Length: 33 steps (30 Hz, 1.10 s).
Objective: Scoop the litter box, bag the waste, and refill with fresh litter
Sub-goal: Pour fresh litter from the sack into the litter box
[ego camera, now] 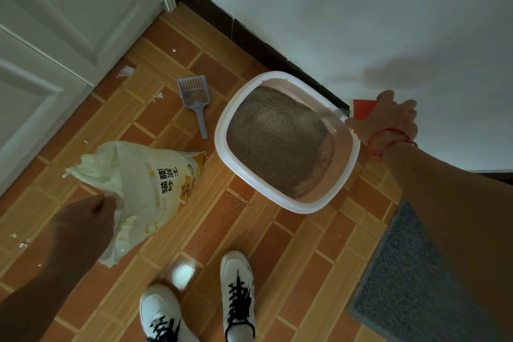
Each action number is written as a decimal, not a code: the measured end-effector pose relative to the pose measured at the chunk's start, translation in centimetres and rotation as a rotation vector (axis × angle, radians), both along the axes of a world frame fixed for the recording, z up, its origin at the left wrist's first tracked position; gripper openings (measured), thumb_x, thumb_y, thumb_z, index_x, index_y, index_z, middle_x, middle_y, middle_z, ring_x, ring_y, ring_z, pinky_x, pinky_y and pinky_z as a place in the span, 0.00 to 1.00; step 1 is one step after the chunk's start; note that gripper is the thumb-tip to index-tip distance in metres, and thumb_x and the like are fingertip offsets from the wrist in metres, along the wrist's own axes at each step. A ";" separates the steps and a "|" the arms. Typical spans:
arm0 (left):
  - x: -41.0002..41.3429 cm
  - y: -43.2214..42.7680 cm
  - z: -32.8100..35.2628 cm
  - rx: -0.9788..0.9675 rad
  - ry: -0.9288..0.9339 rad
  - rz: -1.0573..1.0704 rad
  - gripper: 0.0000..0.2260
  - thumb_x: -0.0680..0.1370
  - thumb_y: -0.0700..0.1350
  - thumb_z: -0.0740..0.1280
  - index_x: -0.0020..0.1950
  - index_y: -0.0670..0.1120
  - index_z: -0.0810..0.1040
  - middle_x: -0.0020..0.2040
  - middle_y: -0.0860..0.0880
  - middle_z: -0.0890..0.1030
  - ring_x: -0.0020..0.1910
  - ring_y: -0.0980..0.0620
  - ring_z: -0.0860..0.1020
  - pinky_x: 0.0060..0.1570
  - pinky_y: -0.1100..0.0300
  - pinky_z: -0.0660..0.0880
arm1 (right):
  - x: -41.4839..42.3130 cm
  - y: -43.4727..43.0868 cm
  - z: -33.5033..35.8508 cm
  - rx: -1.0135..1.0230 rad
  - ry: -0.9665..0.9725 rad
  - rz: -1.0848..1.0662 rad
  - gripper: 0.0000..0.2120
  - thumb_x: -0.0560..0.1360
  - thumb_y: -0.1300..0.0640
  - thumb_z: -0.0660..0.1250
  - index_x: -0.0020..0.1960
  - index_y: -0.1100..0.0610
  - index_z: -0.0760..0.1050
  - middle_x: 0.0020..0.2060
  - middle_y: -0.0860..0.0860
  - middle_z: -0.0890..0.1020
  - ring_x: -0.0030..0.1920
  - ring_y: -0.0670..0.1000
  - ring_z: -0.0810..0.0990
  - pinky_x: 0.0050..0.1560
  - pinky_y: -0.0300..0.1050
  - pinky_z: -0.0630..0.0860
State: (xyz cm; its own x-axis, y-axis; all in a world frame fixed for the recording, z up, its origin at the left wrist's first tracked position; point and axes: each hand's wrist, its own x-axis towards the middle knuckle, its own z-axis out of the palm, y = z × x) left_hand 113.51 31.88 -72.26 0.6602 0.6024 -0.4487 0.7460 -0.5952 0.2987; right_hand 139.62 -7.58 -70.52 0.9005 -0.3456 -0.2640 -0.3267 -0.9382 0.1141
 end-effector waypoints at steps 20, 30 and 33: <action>-1.4 1.6 0.0 -0.055 -0.024 0.051 0.17 0.81 0.43 0.61 0.35 0.35 0.75 0.33 0.36 0.79 0.32 0.40 0.76 0.29 0.56 0.66 | -2.2 2.5 -0.3 -0.034 0.018 0.184 0.36 0.66 0.42 0.75 0.66 0.55 0.64 0.60 0.62 0.68 0.58 0.63 0.71 0.56 0.58 0.74; -2.2 2.8 1.2 -0.038 -0.056 0.114 0.16 0.81 0.40 0.62 0.35 0.35 0.78 0.30 0.38 0.78 0.31 0.40 0.77 0.37 0.50 0.74 | -4.2 11.2 0.8 0.335 0.071 0.156 0.38 0.65 0.41 0.72 0.69 0.48 0.61 0.60 0.57 0.67 0.56 0.59 0.74 0.53 0.56 0.78; -2.7 3.5 1.4 -0.044 -0.070 0.126 0.16 0.81 0.40 0.61 0.35 0.36 0.78 0.29 0.40 0.77 0.30 0.40 0.76 0.35 0.52 0.72 | -5.2 15.7 1.8 0.493 0.090 0.194 0.36 0.66 0.43 0.72 0.69 0.48 0.61 0.56 0.53 0.67 0.51 0.54 0.74 0.42 0.44 0.75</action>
State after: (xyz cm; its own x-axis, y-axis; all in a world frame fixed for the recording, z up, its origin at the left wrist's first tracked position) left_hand 110.84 35.42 -70.83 0.6113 0.6629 -0.4324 0.7904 -0.4834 0.3763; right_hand 134.38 8.11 -68.76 0.9019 0.0092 -0.4318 -0.1512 -0.9298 -0.3356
